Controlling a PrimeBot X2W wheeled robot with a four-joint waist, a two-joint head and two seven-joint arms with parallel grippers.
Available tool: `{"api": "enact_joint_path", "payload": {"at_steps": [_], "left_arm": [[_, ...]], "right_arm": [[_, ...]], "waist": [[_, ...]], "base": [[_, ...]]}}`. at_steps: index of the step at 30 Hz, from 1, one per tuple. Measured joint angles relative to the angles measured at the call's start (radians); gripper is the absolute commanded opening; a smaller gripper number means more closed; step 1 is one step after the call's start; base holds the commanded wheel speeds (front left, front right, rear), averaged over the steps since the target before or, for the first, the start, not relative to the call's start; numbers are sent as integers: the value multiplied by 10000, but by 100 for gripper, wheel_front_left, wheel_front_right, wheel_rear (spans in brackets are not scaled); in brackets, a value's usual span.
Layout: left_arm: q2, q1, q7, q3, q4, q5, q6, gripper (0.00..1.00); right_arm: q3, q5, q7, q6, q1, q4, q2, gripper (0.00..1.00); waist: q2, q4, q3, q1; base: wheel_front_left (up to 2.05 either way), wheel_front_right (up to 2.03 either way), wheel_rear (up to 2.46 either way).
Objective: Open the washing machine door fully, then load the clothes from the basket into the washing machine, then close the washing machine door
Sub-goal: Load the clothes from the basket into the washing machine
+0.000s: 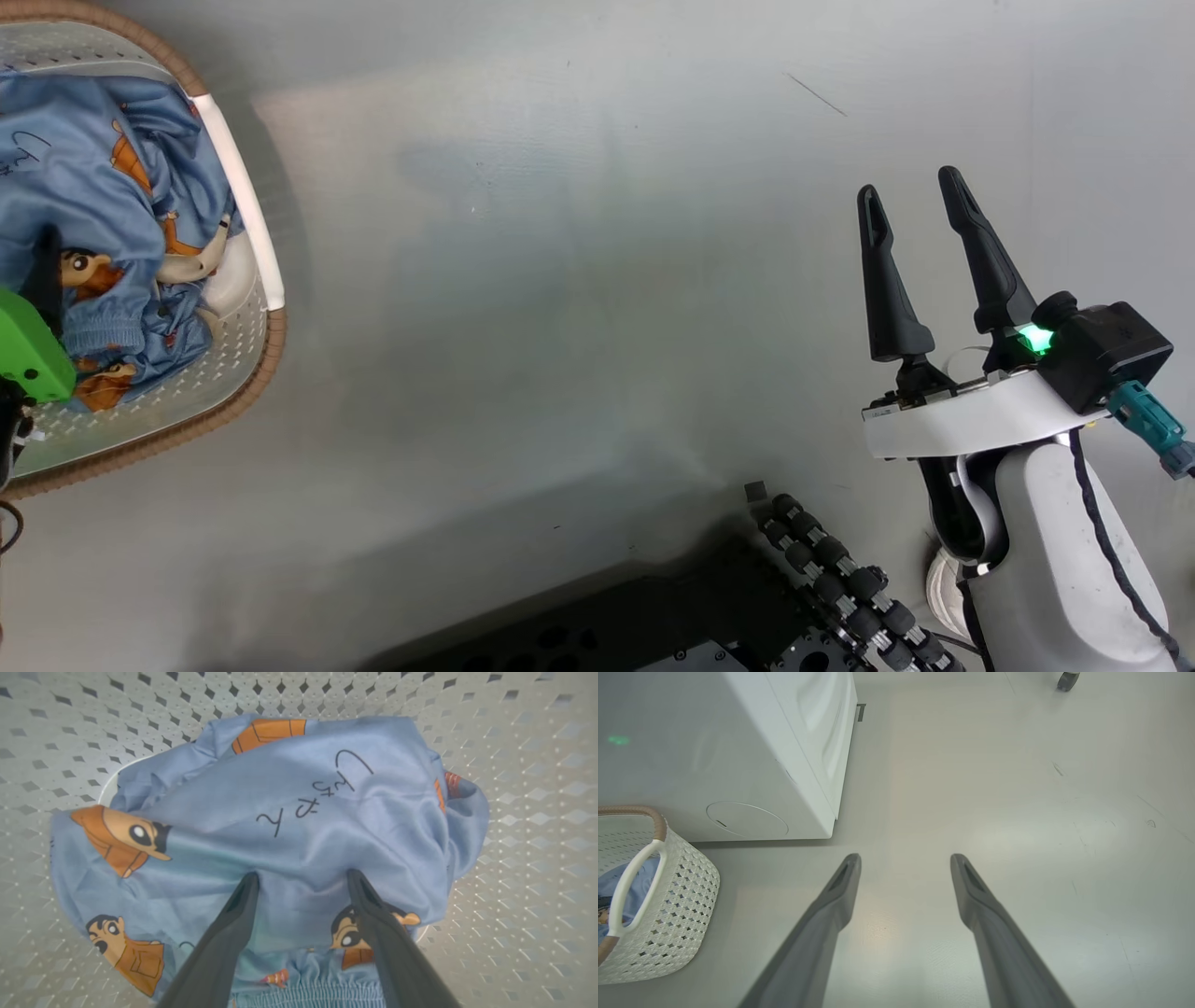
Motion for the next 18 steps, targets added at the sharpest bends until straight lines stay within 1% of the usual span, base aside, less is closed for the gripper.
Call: {"api": "enact_joint_path", "payload": {"at_steps": [11,16,17,18], "left_arm": [[132,-679,151,-19,545,17,0,100],[171,-783,132,-171,782,280,0,100],[174,-825,130,-219,832,330,0,97],[178,-880,117,-263,882,360,0,82]], "right_arm": [[84,0,0,0,-7,-4,4,100],[82,2,0,0,-13,-4,4,100],[82,0,0,0,-13,-4,6,100],[81,0,0,0,-13,-6,4,100]], "waist": [[0,-201,430,0],[0,-297,515,0],[0,-308,524,0],[0,-318,532,0]], "base": [[0,0,0],[0,0,0],[0,0,0],[0,0,0]]}}
